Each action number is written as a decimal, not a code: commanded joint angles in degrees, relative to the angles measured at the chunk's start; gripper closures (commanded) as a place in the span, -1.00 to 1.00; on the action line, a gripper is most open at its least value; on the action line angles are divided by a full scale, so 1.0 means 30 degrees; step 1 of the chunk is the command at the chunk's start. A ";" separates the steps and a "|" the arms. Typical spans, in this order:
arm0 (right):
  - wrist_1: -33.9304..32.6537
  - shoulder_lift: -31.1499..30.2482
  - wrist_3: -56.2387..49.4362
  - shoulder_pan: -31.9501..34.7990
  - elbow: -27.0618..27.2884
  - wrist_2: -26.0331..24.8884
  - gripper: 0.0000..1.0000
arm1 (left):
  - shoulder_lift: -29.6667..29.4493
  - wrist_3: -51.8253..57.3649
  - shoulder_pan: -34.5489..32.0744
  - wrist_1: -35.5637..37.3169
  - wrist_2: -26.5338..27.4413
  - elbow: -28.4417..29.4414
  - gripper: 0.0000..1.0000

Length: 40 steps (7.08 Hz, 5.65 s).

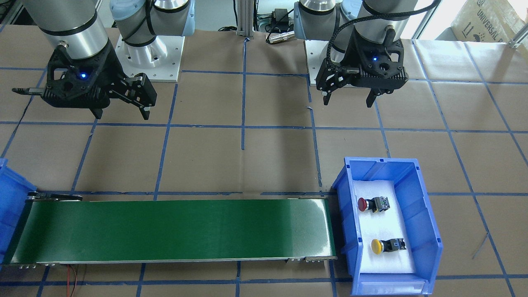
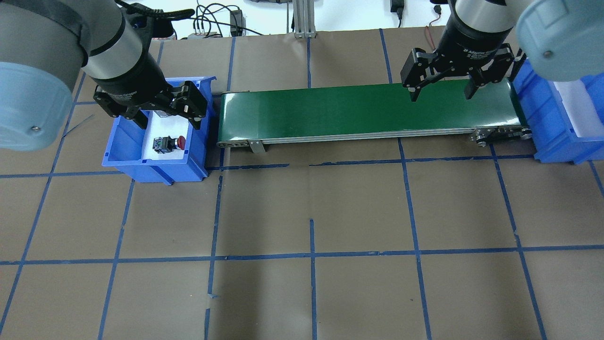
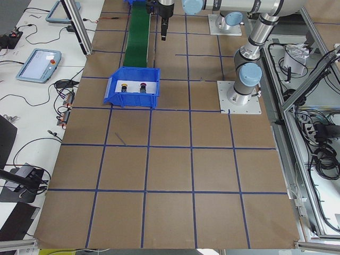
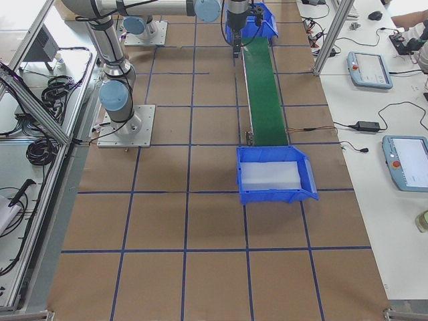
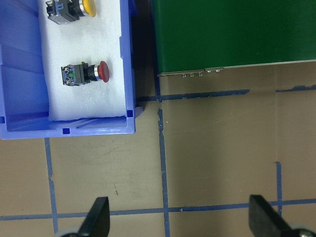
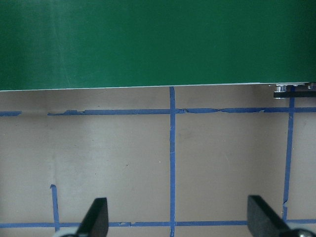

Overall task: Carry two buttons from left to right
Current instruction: 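Lower the left gripper into the blue bin toward the red-capped button, then close the left gripper on the red-capped button's base, then lift the red button and place it on the conveyor's near end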

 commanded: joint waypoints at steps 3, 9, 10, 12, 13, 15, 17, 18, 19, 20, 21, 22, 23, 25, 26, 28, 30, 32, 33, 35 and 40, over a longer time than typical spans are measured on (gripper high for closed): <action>0.0802 -0.0193 0.0042 0.0171 0.0211 -0.0467 -1.00 | 0.0069 0.0511 0.0016 0.0081 -0.0042 -0.0027 -1.00; 0.2138 -0.1074 -0.0689 0.0171 0.0328 0.0382 -1.00 | -0.0220 1.2524 0.2323 0.0137 -0.0394 -0.0496 -1.00; 0.2022 -0.1017 -0.0722 0.0113 0.0184 0.0353 -1.00 | -0.1500 1.7018 0.3114 0.0923 -0.0191 -0.0061 -1.00; 0.2050 -0.1016 -0.0752 -0.0004 0.0182 0.0382 -1.00 | -0.4894 2.3942 0.4524 0.3939 -0.0247 0.0496 -1.00; 0.2050 -0.1132 -0.0723 -0.0004 0.0182 0.0382 -1.00 | -0.6564 2.6878 0.4528 0.4006 -0.0218 0.1312 -1.00; 0.2051 -0.1163 -0.0723 -0.0004 0.0211 0.0381 -1.00 | -0.8711 3.1407 0.4557 0.4559 -0.0159 0.1963 -1.00; 0.2139 -0.1162 -0.0752 -0.0092 0.0299 0.0352 -1.00 | -0.9972 3.2118 0.4557 0.4972 0.0016 0.1846 -1.00; 0.2254 -0.1192 -0.0694 -0.0063 0.0299 0.0410 -1.00 | -1.0531 3.2151 0.4528 0.5641 0.0017 0.2109 -1.00; 0.2371 -0.1163 -0.0752 -0.0150 0.0328 0.0324 -1.00 | -1.0623 3.2181 0.4557 0.5676 0.0423 0.2024 -1.00; 0.2343 -0.1163 -0.0752 -0.0122 0.0387 0.0323 -1.00 | -1.0624 3.2442 0.4296 0.5677 0.1819 0.1472 -1.00; 0.2372 -0.1163 -0.0752 -0.0151 0.0387 0.0294 -1.00 | -1.0537 3.2560 0.4468 0.5677 0.1833 0.1206 -0.96; 0.2401 -0.1163 -0.0752 -0.0180 0.0387 0.0236 -1.00 | -1.0478 3.2562 0.4527 0.5706 0.1804 0.0681 -0.96; 0.2402 -0.1163 -0.0752 -0.0209 0.0358 0.0177 -1.00 | -1.0478 3.2533 0.4499 0.5735 0.1775 0.0067 -0.95; 0.2402 -0.1163 -0.0752 -0.0180 0.0387 0.0119 -1.00 | -1.0623 3.3321 0.4557 0.6990 0.1687 -0.0261 -0.71; 0.2402 -0.1163 -0.0752 -0.0180 0.0387 0.0118 -1.00 | -1.0624 3.3468 0.4499 0.7401 0.1774 -0.0175 0.52; 0.2431 -0.1163 -0.0781 -0.0209 0.0387 0.0059 -1.00 | -1.0595 3.3470 0.4557 0.7581 0.1687 0.0204 0.82; 0.2430 -0.1162 -0.0781 -0.0209 0.0387 0.0030 -1.00 | -1.0040 3.3500 0.4528 0.7581 0.1628 0.0324 0.94; 0.2460 -0.1337 -0.0781 -0.0209 0.0358 0.0030 -1.00 | -0.8699 3.3151 0.4412 0.6738 0.0845 0.0819 0.95; 0.2344 -0.1193 -0.0781 -0.0180 0.0387 0.0030 -1.00 | -0.7502 3.2742 0.4353 0.5919 0.0286 0.1228 0.95; 0.2401 -0.1250 -0.1073 -0.0384 0.0387 0.0030 -1.00 | -0.6730 3.0812 0.3305 0.4710 -0.0184 0.2107 0.95; 0.2344 -0.1309 -0.1045 -0.0327 0.0417 0.0206 -1.00 | -0.9622 2.5661 -0.1942 0.7170 -0.0072 0.2199 0.92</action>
